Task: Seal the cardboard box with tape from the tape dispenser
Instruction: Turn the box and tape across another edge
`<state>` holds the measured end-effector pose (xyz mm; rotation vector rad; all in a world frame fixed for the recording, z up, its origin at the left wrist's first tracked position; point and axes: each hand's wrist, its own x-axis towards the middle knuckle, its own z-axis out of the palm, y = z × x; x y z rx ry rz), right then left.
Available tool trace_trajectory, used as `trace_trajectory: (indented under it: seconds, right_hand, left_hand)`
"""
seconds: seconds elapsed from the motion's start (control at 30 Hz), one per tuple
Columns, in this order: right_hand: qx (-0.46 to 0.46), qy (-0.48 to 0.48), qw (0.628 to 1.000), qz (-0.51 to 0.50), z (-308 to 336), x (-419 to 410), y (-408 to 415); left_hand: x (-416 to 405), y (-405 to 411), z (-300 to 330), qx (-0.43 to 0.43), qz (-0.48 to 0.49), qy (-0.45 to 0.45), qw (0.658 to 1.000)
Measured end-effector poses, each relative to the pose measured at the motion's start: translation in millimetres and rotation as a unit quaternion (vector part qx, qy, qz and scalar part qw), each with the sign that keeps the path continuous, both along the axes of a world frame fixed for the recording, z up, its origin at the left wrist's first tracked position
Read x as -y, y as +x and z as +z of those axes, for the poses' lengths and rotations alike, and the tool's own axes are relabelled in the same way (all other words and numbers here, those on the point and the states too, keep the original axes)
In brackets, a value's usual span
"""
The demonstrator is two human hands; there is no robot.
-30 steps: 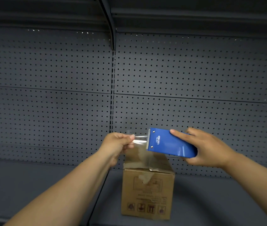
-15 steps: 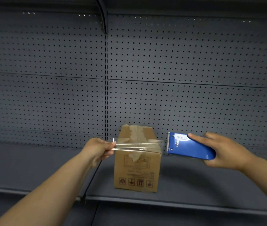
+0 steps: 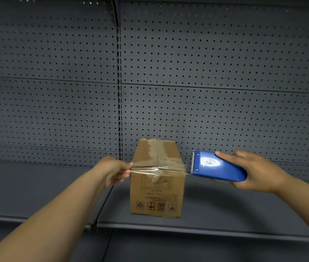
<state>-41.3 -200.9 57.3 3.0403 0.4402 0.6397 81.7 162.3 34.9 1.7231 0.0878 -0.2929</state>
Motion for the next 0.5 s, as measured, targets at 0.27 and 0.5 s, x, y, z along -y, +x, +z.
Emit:
trace_trajectory:
  seconds: [0.27, 0.5]
  right_hand:
    - [-0.005, 0.015, 1.0, -0.001, -8.7, 3.1, 6.4]
    - [0.002, 0.02, 1.0, 0.012, -15.9, 0.5, 8.5]
  left_hand:
    - [-5.8, 12.9, -18.4, -0.094, -0.046, -0.052, 0.993]
    - [-4.2, 13.3, -42.4, -0.093, -0.051, -0.146, 0.984]
